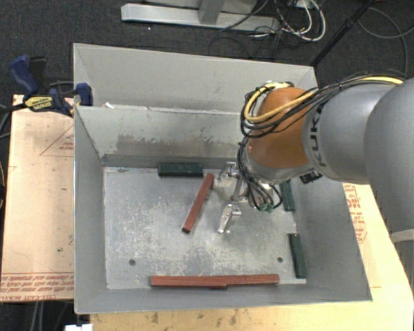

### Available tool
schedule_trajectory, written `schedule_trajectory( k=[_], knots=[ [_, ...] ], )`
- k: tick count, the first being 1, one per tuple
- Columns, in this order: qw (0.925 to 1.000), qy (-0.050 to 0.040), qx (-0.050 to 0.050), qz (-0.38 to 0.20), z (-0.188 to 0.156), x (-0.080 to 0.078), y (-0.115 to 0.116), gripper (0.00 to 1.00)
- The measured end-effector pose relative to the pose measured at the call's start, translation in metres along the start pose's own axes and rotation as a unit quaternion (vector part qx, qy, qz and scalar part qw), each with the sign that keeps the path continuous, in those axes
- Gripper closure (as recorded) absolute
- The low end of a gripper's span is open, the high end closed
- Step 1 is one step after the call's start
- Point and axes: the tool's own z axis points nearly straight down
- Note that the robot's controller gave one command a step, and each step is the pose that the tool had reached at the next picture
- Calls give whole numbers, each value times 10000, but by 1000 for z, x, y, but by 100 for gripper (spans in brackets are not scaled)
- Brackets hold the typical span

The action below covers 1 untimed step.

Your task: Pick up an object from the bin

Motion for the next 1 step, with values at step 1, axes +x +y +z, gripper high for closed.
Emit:
schedule_trajectory(
  k=[1],
  knots=[
    [9952, -57, -3, -973, 0, -26, 64, 100]
  ],
)
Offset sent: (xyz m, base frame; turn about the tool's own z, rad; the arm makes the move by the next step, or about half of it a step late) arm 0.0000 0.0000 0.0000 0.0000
